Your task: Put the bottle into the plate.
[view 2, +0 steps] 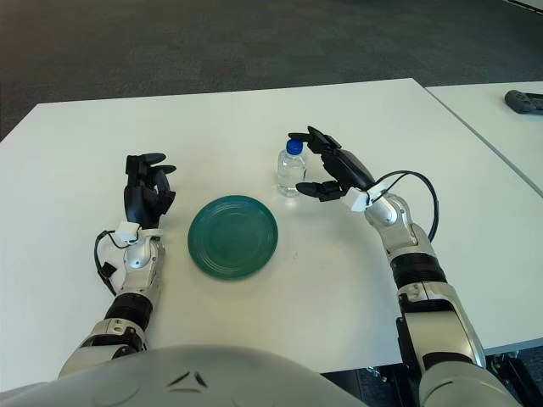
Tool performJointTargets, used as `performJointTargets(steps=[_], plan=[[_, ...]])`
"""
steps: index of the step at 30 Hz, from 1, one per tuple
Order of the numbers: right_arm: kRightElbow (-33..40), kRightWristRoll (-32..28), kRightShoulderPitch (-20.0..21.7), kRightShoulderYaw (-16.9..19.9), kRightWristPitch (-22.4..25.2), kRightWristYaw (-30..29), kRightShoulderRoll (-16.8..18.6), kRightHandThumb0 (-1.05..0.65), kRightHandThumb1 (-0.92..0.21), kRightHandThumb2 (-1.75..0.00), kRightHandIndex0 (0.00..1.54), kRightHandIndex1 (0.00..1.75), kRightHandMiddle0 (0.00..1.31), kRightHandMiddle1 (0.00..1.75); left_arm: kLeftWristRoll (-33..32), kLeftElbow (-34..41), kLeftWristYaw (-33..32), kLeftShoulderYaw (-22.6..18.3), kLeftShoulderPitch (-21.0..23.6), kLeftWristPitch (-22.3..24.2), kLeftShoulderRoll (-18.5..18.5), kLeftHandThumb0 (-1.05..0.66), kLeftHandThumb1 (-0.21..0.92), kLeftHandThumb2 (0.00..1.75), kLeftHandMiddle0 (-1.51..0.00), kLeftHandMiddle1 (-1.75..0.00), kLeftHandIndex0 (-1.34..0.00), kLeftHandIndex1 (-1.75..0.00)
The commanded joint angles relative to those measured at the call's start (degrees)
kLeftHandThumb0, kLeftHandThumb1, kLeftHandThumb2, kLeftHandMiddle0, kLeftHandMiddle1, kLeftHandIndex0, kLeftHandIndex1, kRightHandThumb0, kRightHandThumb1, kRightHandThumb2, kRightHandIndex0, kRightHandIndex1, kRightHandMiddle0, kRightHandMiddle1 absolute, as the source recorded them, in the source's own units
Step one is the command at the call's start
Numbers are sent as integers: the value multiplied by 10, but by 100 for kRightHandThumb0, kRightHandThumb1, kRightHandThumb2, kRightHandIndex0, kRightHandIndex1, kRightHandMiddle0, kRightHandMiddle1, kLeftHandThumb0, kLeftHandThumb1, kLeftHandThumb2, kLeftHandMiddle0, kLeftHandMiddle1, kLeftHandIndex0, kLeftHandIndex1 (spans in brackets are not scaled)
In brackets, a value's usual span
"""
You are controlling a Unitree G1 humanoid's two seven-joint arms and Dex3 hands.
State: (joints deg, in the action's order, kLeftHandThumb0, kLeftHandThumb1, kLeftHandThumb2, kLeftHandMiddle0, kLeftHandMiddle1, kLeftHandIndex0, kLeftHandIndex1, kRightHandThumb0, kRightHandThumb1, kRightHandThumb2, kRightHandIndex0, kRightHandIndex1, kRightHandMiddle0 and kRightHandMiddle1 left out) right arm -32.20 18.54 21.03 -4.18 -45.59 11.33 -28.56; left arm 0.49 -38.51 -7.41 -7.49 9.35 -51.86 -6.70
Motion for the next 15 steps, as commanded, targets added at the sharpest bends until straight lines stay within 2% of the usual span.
performJointTargets(steps=[1, 8, 12, 15], plan=[[14, -9, -12, -6, 7, 13, -10, -105, -92, -59, 30, 1, 0, 77, -4, -20, -11, 0, -42, 10, -19, -88, 92, 71, -16, -163, -15, -162], [41, -21, -33, -1, 4, 20, -17, -105, -92, -63, 28, 0, 0, 73, -4, -18, -16, 2, -41, 14, -18, -88, 92, 70, -16, -165, -15, -163], [54, -28, -45, 1, 0, 20, -18, -105, -92, -68, 27, 0, 0, 62, -7, -17, -14, 2, -40, 13, -17, -88, 92, 69, -16, -165, -14, -163], [57, -33, -48, 0, -1, 21, -18, -105, -92, -69, 27, 0, 0, 59, -9, -18, -12, 1, -40, 14, -16, -88, 92, 69, -16, -165, -14, -162]])
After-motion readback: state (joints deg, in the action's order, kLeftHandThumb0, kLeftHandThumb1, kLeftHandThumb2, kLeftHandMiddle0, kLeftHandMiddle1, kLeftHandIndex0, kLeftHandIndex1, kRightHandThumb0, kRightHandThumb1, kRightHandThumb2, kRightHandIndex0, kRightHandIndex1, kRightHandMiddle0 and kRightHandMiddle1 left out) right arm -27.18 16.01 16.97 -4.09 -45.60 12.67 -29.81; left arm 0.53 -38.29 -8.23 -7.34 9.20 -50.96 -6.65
